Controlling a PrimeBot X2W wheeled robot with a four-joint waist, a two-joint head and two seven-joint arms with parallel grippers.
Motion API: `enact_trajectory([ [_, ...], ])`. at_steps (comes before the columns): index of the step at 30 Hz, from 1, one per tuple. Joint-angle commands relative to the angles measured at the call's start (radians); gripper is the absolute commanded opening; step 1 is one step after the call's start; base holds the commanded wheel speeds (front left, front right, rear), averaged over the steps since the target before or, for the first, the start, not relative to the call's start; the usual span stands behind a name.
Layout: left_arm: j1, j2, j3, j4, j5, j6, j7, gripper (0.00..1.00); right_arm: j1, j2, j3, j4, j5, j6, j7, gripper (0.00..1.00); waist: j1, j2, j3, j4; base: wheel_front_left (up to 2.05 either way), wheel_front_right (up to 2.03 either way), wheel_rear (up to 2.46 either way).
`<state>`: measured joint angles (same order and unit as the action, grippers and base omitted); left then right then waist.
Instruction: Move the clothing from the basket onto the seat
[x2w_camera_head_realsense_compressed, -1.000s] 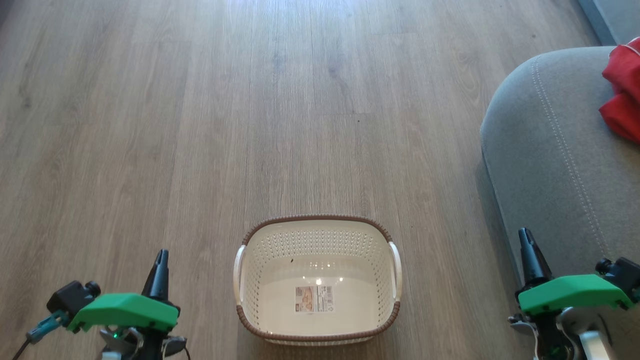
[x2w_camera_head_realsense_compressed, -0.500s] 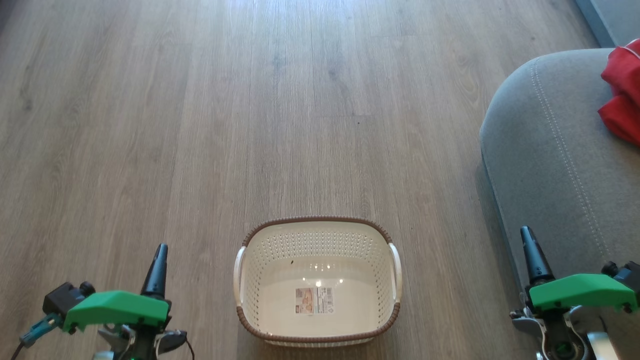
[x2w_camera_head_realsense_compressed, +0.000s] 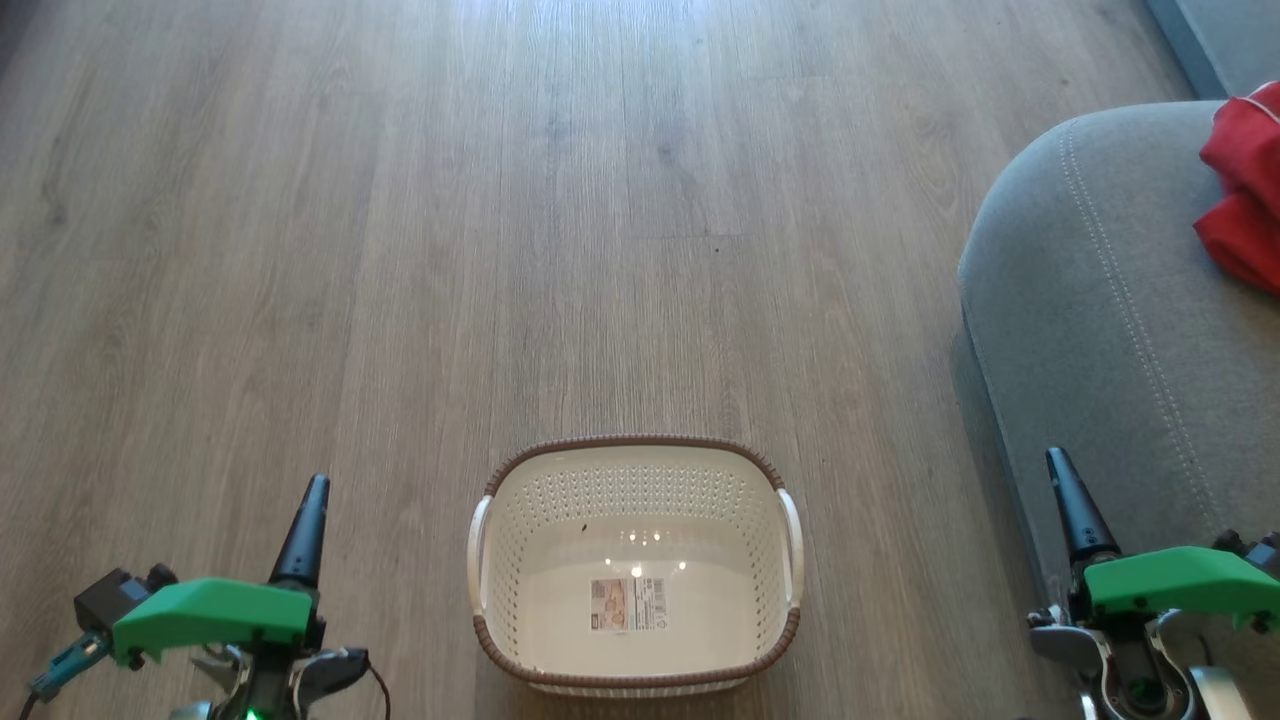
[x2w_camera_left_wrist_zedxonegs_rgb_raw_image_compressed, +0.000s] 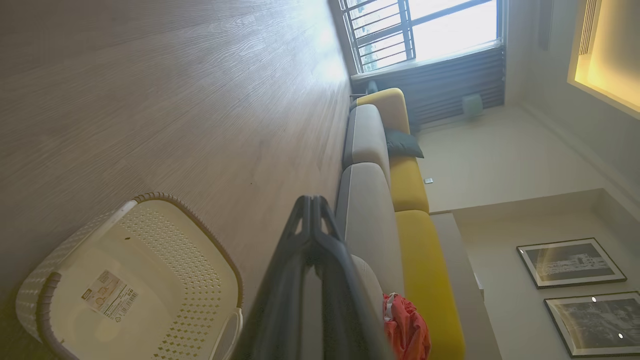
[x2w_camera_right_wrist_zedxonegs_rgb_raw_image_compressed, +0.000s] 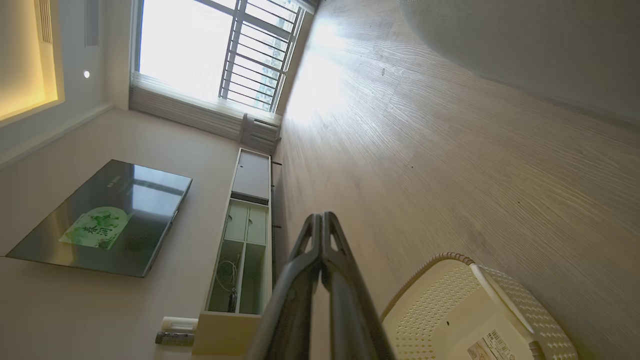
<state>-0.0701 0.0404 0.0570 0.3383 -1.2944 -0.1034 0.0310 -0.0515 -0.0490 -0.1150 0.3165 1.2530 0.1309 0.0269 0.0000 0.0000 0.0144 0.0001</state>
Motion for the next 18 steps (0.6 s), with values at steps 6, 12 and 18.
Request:
enact_trajectory([
  [6, -0.039, 0.009, 0.036, -0.051, -0.082, -0.012, 0.022, 0.00, -0.053, -0.002, 0.011, -0.048, 0.093, 0.000, 0.025, 0.00, 0.0000, 0.0000, -0.003, 0.000, 0.00, 0.00, 0.00],
  [12, -0.038, 0.009, 0.042, -0.063, -0.148, -0.016, 0.040, 0.00, -0.054, -0.001, 0.008, -0.055, 0.168, 0.000, 0.042, 0.00, 0.0000, 0.0000, -0.005, 0.000, 0.00, 0.00, 0.00],
  [18, -0.038, 0.009, 0.048, -0.075, -0.215, -0.021, 0.057, 0.00, -0.055, -0.001, 0.005, -0.061, 0.243, 0.000, 0.060, 0.00, 0.0000, 0.0000, -0.008, 0.000, 0.00, 0.00, 0.00],
])
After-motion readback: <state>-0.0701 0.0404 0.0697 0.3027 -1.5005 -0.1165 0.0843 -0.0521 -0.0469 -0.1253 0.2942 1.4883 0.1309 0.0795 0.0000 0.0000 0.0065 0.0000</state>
